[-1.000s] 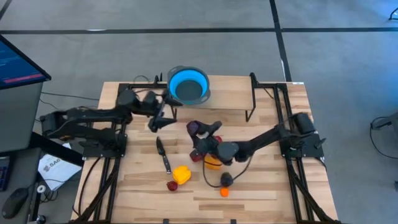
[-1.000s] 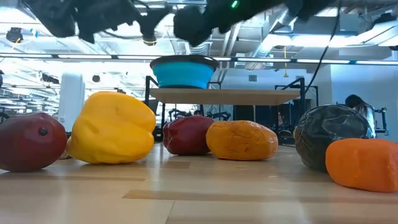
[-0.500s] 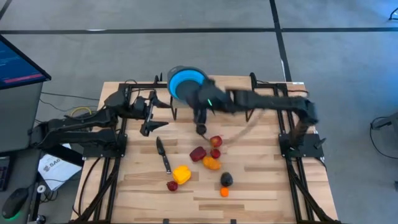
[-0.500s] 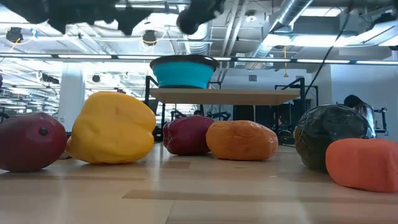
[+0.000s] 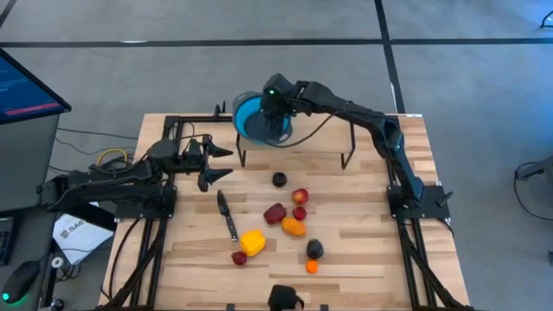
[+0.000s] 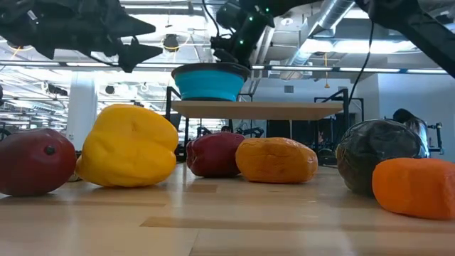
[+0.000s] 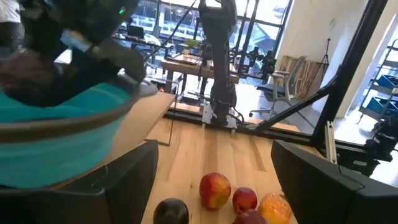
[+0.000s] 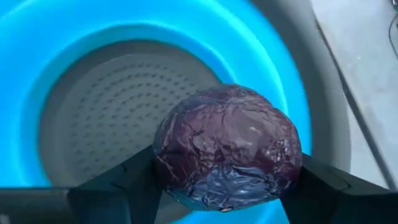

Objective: Pick & Place Fruit
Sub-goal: Put the bottom black plum into the blue strainer bowl on the shelf

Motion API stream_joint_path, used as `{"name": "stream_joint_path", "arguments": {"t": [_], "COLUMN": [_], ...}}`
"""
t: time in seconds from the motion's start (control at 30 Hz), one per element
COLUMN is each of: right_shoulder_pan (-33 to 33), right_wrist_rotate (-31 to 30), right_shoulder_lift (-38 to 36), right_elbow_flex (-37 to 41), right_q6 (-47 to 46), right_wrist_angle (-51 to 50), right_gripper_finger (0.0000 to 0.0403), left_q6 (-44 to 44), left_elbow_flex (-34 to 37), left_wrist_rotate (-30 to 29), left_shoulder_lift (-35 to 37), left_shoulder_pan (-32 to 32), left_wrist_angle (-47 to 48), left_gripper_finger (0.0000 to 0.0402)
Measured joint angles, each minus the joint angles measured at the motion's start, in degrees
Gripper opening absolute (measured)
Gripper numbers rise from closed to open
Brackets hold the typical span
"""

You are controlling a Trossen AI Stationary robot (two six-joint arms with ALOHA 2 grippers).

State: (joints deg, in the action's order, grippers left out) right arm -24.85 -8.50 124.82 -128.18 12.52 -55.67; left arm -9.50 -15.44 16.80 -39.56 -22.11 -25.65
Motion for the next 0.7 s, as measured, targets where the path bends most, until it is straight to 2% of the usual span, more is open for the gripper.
{"name": "stream_joint_path", "arguments": {"t": [0.3, 0.7], "right_shoulder_pan": [0.1, -0.44], "right_wrist_rotate": [1.41, 2.27], "right_shoulder_lift": [0.06, 0.06], "right_elbow_flex": [0.0, 0.0], "right_q6": [-0.58, -1.72], "right_wrist_angle": [2.51, 2.87], "right_gripper_finger": [0.0276, 0.034], "left_q6": [-0.41, -0.43], "left_elbow_flex": [0.39, 0.37], "left_wrist_rotate": [-0.02, -0.04], "left_shoulder_lift": [0.21, 0.21], "left_shoulder_pan": [0.0, -0.02], "left_wrist_angle": [-0.86, -1.44], "left_gripper_finger": [0.0305, 0.0305]}}
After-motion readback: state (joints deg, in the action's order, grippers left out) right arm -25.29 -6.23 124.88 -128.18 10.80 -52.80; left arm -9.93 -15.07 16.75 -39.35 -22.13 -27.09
